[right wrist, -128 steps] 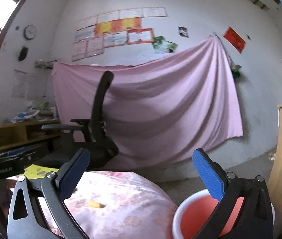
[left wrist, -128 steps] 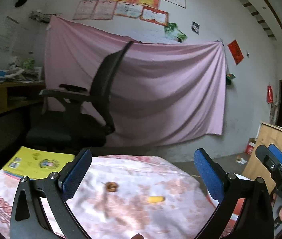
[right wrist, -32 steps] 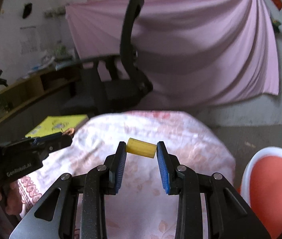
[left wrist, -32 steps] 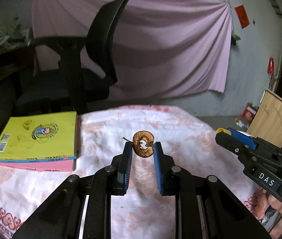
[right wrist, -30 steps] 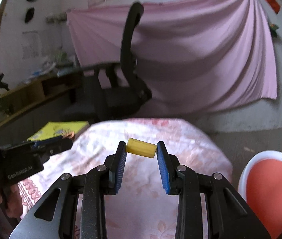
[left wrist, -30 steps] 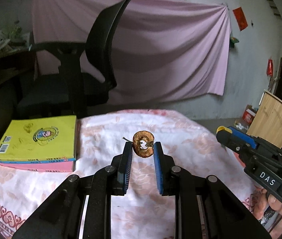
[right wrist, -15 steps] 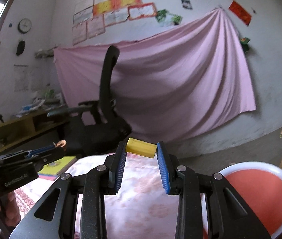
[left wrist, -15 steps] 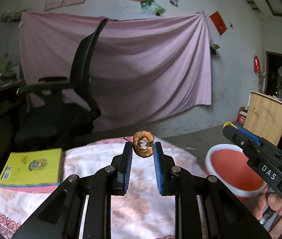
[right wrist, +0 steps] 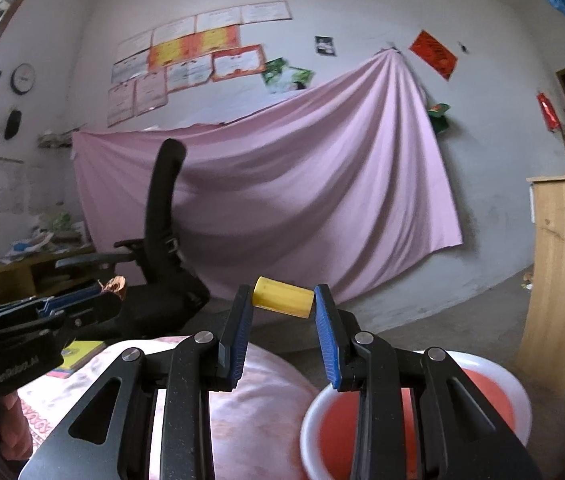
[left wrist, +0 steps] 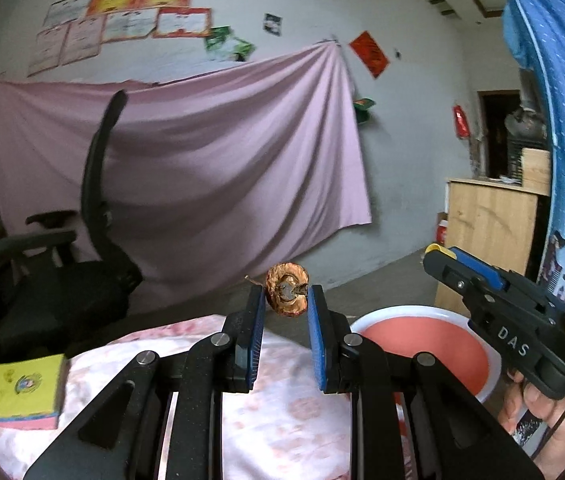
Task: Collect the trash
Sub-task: 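Carry the leaf and yellow plug over the orange basin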
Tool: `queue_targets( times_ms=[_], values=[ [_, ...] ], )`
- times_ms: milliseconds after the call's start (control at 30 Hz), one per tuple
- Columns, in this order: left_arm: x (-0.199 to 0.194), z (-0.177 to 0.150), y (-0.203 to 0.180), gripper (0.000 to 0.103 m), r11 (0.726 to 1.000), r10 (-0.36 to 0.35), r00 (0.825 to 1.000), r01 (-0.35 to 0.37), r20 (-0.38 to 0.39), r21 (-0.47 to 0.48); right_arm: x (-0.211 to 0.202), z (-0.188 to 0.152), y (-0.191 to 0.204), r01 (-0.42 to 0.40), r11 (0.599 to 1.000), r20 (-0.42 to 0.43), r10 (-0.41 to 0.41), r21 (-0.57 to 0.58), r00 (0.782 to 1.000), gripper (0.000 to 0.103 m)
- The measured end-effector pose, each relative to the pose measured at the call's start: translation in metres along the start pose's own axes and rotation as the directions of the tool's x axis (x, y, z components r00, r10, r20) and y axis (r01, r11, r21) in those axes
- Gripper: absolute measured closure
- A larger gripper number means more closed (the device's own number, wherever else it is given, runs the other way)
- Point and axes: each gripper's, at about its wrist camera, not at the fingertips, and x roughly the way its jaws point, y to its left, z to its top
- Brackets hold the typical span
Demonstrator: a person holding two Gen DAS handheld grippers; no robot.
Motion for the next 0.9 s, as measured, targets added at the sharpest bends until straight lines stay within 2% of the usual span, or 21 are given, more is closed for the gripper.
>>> queue_targets(
  times_ms=[233,433,633,900],
  values=[
    [0.02,0.001,-0.036,0.085,0.997,-0.064,0.998,0.065,-0.022,0.033,-0.009,-0.001,-0.038,0.068,0.996,-0.013,-0.068,0.057,0.998,0.074],
    [0.042,-0.002,-0.062,0.085,0.991,-0.125,0.989,0.127,-0.079,0.026,-0.005,-0.005,-0.063,0.12,0.986,-0.073,-0.112,0.116,0.991,0.074],
    [0.056,-0.004,-0.076,0.085,0.987,-0.155,0.98,0.159,-0.122,0.022,-0.002,-0.008,-0.081,0.152,0.977,-0.122,-0.135,0.146,0.983,0.074],
    [0.083,-0.006,-0.09,0.085,0.979,-0.204,0.957,0.202,-0.207,-0.031,0.004,-0.014,-0.101,0.189,0.963,-0.197,-0.151,0.192,0.969,0.073]
  ],
)
